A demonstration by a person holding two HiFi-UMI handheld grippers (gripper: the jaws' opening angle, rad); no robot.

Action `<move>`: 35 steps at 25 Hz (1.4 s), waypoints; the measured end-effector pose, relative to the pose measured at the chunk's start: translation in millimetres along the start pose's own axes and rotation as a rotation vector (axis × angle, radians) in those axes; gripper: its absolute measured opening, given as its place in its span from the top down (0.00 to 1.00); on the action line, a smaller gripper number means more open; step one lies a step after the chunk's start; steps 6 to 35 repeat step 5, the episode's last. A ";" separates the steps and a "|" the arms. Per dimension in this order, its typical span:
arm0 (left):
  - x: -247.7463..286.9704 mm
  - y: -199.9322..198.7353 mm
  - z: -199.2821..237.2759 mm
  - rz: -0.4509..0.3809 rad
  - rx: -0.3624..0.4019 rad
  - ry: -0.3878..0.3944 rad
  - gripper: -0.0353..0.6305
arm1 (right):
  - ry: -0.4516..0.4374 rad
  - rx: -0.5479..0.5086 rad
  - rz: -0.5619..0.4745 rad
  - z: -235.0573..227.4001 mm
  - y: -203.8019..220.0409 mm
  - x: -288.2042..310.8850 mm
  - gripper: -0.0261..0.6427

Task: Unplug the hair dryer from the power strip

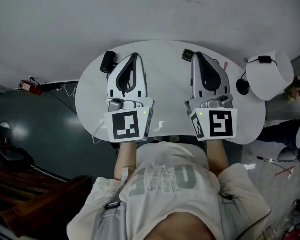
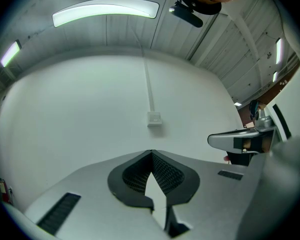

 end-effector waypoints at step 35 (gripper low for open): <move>2.2 2.0 1.8 0.008 0.004 -0.007 0.93 | -0.007 0.008 0.004 0.3 1.9 2.2 0.93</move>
Point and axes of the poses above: the fingertips, and each gripper's own axes: x forward along the fingers, z to its left, y out of its underside, the point moved 9 cm from there along -x, backward along the fingers, and after that the axes turned 14 degrees about z, right-handed, at the moved point
